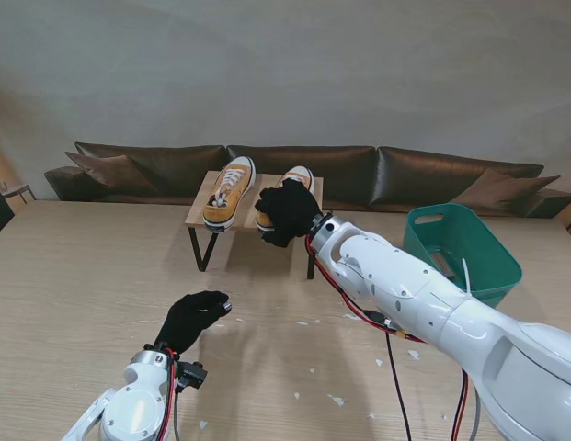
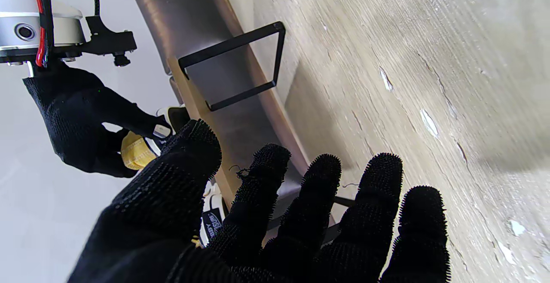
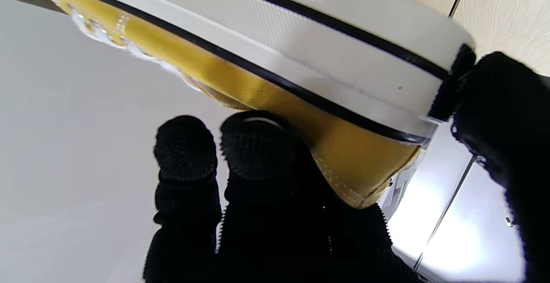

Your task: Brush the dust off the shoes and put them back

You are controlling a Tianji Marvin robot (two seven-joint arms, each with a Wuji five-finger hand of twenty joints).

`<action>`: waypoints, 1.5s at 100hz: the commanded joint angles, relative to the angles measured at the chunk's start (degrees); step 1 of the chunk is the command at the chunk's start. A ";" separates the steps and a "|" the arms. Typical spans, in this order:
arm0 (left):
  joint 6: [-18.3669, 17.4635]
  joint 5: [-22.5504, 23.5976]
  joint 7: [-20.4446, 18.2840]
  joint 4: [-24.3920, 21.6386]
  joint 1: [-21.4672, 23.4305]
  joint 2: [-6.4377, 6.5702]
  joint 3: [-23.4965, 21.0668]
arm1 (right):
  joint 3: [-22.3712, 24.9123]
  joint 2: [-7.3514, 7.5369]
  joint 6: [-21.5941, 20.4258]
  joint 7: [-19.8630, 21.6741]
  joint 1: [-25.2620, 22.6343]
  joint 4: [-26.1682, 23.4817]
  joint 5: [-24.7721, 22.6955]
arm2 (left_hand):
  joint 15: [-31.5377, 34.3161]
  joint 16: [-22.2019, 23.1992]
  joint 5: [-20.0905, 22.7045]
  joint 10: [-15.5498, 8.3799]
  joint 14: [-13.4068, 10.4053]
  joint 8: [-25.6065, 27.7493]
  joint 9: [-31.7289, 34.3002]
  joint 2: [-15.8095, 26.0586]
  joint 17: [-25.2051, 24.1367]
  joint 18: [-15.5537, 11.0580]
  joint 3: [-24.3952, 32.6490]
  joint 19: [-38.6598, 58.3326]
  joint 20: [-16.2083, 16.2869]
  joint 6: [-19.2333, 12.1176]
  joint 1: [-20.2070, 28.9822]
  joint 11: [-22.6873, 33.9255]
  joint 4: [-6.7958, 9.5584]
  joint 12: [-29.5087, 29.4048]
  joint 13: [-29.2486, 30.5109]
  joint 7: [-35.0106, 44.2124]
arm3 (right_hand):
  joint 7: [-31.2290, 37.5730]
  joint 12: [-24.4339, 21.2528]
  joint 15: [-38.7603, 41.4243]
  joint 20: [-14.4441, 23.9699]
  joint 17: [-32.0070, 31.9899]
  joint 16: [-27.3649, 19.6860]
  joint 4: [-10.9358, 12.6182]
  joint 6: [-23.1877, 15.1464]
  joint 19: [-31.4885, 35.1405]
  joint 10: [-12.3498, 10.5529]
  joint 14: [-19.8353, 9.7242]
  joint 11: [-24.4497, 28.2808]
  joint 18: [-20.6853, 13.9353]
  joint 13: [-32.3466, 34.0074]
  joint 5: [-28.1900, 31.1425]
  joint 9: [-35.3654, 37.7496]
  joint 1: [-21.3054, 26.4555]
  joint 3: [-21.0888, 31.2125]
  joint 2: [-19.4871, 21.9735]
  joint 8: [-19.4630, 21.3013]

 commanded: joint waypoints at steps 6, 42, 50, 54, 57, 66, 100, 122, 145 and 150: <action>-0.13 -0.18 -1.43 0.10 0.13 -0.23 0.00 | 0.57 0.69 0.66 1.05 -0.33 -0.78 -0.56 | 0.64 0.19 1.24 -0.13 0.59 0.13 -1.25 1.87 0.59 -0.40 -1.06 -1.63 1.16 -0.91 0.01 -0.15 1.62 0.03 -2.33 -0.36 | 7.18 -1.62 1.18 -0.06 -2.68 -0.26 2.01 -2.99 0.54 -1.91 -0.35 0.49 1.52 -1.82 -4.47 -3.73 2.36 3.86 -1.54 -2.68; -0.21 -0.21 -1.74 0.16 0.21 -0.15 -0.11 | 2.47 2.81 2.82 4.72 -1.62 -4.96 -2.29 | 0.68 0.20 1.34 0.05 0.59 0.12 -0.98 1.88 0.65 -0.36 -1.11 -1.62 1.20 -0.62 0.04 -0.09 1.64 0.08 -2.25 -0.31 | -3.46 -3.08 1.02 0.36 -5.18 -0.90 4.52 -0.48 0.66 -1.05 0.22 -0.49 1.99 -4.94 -17.56 -9.47 3.47 3.28 -1.88 -10.86; -0.47 -0.21 -1.92 0.32 0.16 -0.10 -0.18 | 2.92 3.05 3.24 5.07 -2.01 -5.64 -2.49 | 0.72 0.21 1.32 0.07 0.52 0.12 -0.94 1.88 0.64 -0.34 -1.13 -1.63 1.21 -0.65 0.03 -0.08 1.64 0.10 -2.19 -0.32 | -5.80 -4.12 0.75 0.47 -5.72 -1.27 4.49 0.11 0.78 -0.54 0.53 -1.28 2.32 -5.48 -19.23 -10.28 2.94 2.87 -1.76 -12.68; -0.63 -0.23 -2.01 0.39 0.14 -0.08 -0.21 | 3.14 3.24 3.48 5.45 -2.20 -6.13 -2.67 | 0.74 0.21 1.41 0.12 0.58 0.13 -0.88 1.84 0.71 -0.34 -1.13 -1.60 1.22 -0.60 0.07 -0.06 1.64 0.11 -2.16 -0.28 | -6.61 -4.29 0.67 0.50 -5.88 -1.33 4.42 0.24 0.80 -0.50 0.66 -1.39 2.31 -5.72 -20.00 -10.65 2.36 2.65 -1.57 -13.20; -0.76 -0.24 -2.08 0.46 0.13 -0.06 -0.24 | 3.19 3.30 3.59 5.59 -2.24 -6.23 -2.74 | 0.73 0.21 1.34 0.09 0.59 0.12 -0.84 1.86 0.73 -0.31 -1.14 -1.59 1.23 -0.64 0.03 -0.04 1.64 0.12 -2.18 -0.30 | -8.05 -4.51 0.62 0.53 -6.08 -1.42 4.35 0.44 0.80 -0.49 0.68 -1.41 2.21 -5.97 -20.89 -11.10 1.87 2.41 -1.39 -14.24; -1.06 -0.27 -2.28 0.62 0.15 -0.01 -0.35 | 3.25 3.24 3.67 5.91 -2.30 -6.18 -2.53 | 0.75 0.21 1.29 0.10 0.55 0.11 -0.87 1.89 0.69 -0.35 -1.13 -1.62 1.22 -0.61 0.02 -0.07 1.65 0.13 -2.13 -0.32 | -9.67 -4.72 0.50 0.56 -6.60 -1.50 4.25 1.25 0.71 -0.65 0.93 -1.48 2.30 -6.59 -22.63 -11.85 1.02 2.05 -0.97 -15.40; -1.52 -0.39 -2.24 0.97 0.28 -0.02 -0.48 | 4.13 4.09 4.69 8.55 -3.05 -7.88 -2.82 | 0.77 0.22 1.41 0.09 0.58 0.13 -0.74 1.81 0.77 -0.33 -1.23 -1.59 1.25 -0.62 -0.02 -0.03 1.63 0.18 -2.12 -0.27 | -27.17 -9.15 -3.34 0.95 -10.67 -3.01 4.21 7.77 -0.47 1.18 3.32 -5.69 2.98 -12.47 -37.25 -19.85 -1.80 0.09 0.02 -32.14; -1.73 -0.48 -2.55 1.16 0.23 0.05 -0.57 | 5.08 4.36 4.45 9.92 -3.43 -8.70 -2.38 | 0.72 0.20 1.33 0.12 0.60 0.12 -0.81 1.86 0.70 -0.32 -1.27 -1.63 1.24 -0.57 0.01 -0.07 1.63 0.17 -2.22 -0.30 | -27.46 -11.86 -6.98 1.16 -13.50 -4.45 3.95 8.32 -1.52 2.38 4.86 -7.86 3.44 -16.91 -40.97 -25.03 -5.83 -1.25 1.17 -37.41; -1.68 -0.42 -2.82 1.18 0.23 0.12 -0.62 | 7.96 5.41 3.59 11.77 -5.06 -11.59 -2.56 | 0.72 0.20 1.30 0.15 0.57 0.12 -0.86 1.87 0.69 -0.30 -1.34 -1.65 1.23 -0.66 -0.01 -0.10 1.63 0.16 -2.19 -0.32 | -28.61 -13.39 -9.67 1.32 -15.33 -5.38 3.61 6.44 -2.97 2.60 5.78 -9.73 3.96 -19.69 -42.57 -27.91 -11.27 -3.31 5.75 -38.79; -1.76 -0.40 -2.88 1.23 0.19 0.13 -0.65 | 9.04 5.58 3.20 12.12 -5.70 -12.49 -2.40 | 0.69 0.18 1.22 0.07 0.60 0.11 -0.93 1.85 0.68 -0.29 -1.33 -1.65 1.24 -0.61 0.06 -0.13 1.64 0.14 -2.23 -0.35 | -28.86 -13.80 -10.02 1.59 -15.85 -5.41 3.73 5.58 -3.32 2.45 5.83 -10.05 4.05 -20.08 -42.71 -28.25 -12.40 -4.88 8.54 -39.03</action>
